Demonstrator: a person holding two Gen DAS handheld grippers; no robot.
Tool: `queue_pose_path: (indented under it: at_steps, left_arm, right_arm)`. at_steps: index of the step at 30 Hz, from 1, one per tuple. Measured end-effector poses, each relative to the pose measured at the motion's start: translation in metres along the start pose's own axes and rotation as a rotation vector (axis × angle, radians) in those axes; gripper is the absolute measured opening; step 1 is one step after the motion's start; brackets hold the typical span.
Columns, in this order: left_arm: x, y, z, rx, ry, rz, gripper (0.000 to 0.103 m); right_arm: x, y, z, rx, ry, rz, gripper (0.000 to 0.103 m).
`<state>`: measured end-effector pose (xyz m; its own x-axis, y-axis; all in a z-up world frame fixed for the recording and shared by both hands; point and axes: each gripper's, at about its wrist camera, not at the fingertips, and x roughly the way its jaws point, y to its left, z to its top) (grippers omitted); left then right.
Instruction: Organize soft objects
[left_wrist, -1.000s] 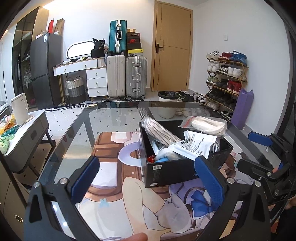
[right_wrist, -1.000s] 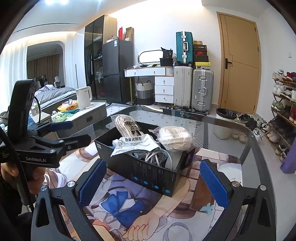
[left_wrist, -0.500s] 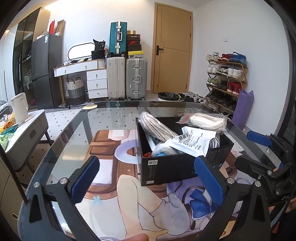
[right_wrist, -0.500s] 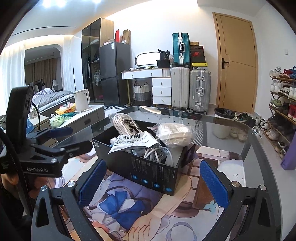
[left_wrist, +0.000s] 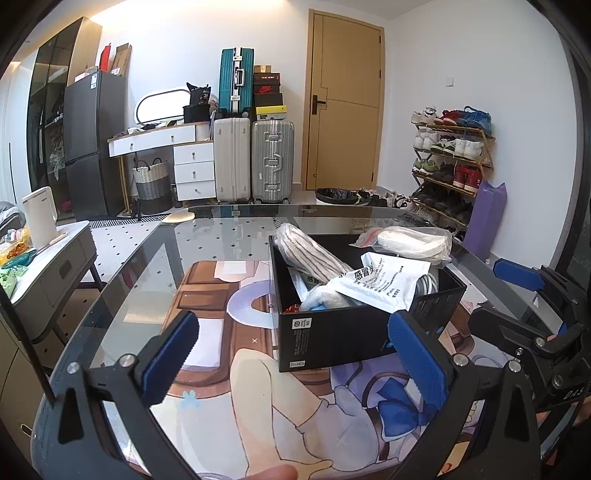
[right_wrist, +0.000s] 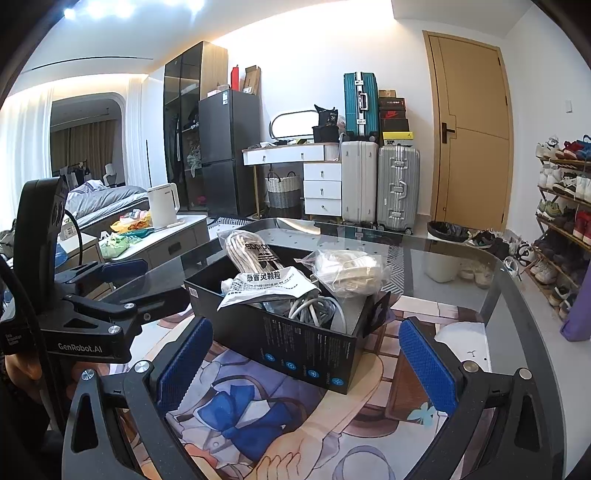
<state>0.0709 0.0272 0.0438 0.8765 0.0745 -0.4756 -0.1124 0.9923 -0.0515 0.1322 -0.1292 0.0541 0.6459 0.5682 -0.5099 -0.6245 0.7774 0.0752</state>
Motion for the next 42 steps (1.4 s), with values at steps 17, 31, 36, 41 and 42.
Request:
queue_pose_path:
  at_steps: [17, 31, 36, 41, 42]
  left_arm:
    - [-0.019, 0.016, 0.018, -0.062, -0.033, -0.031, 0.103]
    - [-0.023, 0.018, 0.021, -0.093, -0.043, -0.034, 0.103]
    - [-0.023, 0.02, 0.02, -0.109, -0.051, -0.033, 0.103]
    - [-0.021, 0.021, 0.018, -0.108, -0.046, -0.03, 0.103]
    - [-0.02, 0.021, 0.018, -0.108, -0.045, -0.03, 0.103]
  right_arm:
    - [-0.004, -0.006, 0.001, 0.0, -0.003, -0.012, 0.102]
    - [-0.009, -0.01, 0.004, 0.01, -0.023, -0.018, 0.102]
    - [-0.01, -0.01, 0.004, 0.01, -0.025, -0.019, 0.102]
    - [-0.011, -0.01, 0.005, 0.012, -0.022, -0.018, 0.102]
    - [-0.011, -0.009, 0.005, 0.013, -0.021, -0.018, 0.102]
